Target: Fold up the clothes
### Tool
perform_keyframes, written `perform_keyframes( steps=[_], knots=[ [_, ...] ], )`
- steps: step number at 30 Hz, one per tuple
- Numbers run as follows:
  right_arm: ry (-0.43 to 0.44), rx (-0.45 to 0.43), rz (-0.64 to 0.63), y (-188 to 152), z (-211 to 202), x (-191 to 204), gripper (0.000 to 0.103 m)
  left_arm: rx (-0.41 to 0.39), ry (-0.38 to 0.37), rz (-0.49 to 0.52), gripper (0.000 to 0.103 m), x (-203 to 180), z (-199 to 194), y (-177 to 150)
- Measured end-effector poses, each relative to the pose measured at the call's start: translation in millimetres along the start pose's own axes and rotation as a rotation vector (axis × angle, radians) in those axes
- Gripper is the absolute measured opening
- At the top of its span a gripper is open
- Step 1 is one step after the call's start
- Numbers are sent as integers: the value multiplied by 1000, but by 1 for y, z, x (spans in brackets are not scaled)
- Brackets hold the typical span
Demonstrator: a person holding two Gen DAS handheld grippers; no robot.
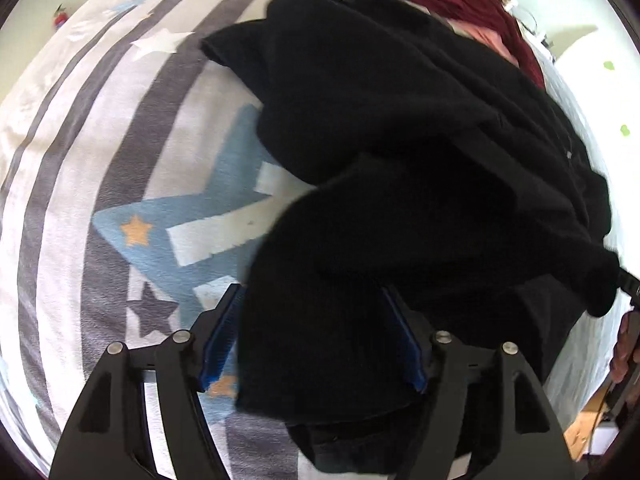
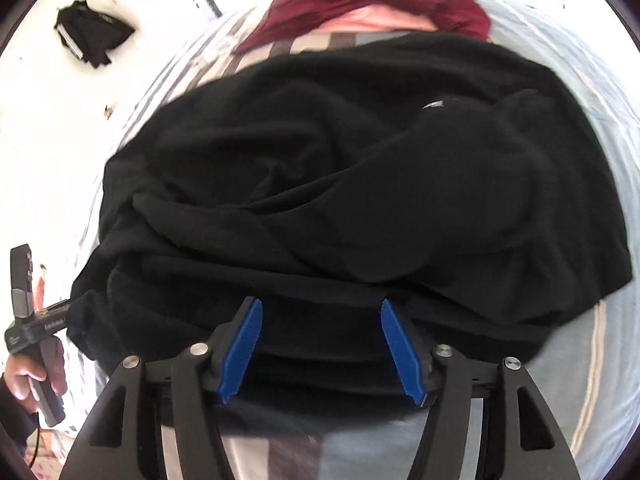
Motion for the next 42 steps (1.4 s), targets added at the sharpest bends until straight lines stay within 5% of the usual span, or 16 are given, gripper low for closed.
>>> perform_keyframes(
  steps=[1,2,4,6,12,16,19,21,25,27,31,33,35,38,42],
  knots=[
    [-2,18,1,1,10,0,58,-16,10,26,66,-4,1,-1],
    [-3,35,2,2,20,1,46,-31,11,48,62,-7,1,-2],
    [-7,53,-10,-4,25,3,13,-66,-1,78,14,-14,-3,-2],
    [-2,26,-35,-7,16,3,7,-96,-19,70,2,-14,-10,3],
    [-43,-16,-120,-43,-25,-6,4,-290,0,-82,2,16,-70,38],
    [-79,-20,-62,-77,-59,-44,4,-345,28,-87,2,34,-109,35],
    [-83,1,-39,-91,-73,-82,4,-293,50,-59,2,44,-107,9],
    [-120,43,-39,-115,-83,-106,3,-189,68,-76,2,48,-89,-20],
    [-217,146,49,-159,-87,-172,0,-47,14,-52,3,47,-73,-72],
    [-208,157,122,-169,-92,-196,0,-78,27,-81,10,53,-77,-71],
    [-154,133,44,-152,-89,-169,4,-156,64,-147,50,66,-86,-66],
    [-122,119,21,-137,-83,-144,12,-195,82,-181,56,73,-91,-64],
    [-90,104,1,-123,-77,-119,36,-239,114,-210,56,79,-100,-50],
    [-58,52,44,-99,-74,-96,45,-292,65,-248,57,69,-107,-14],
    [-82,89,73,-82,-51,-82,53,-330,49,-120,57,18,-110,28]
  ],
)
Point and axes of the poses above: each gripper's, at about its wrist camera, not at the fingertips, and z roughly the way its jaws point, x to its left, y to its top, the point moved 7 cm from there along z, roughly the way its jaws point, and after that the axes turned 14 degrees about -z, right-handed, at the moved point
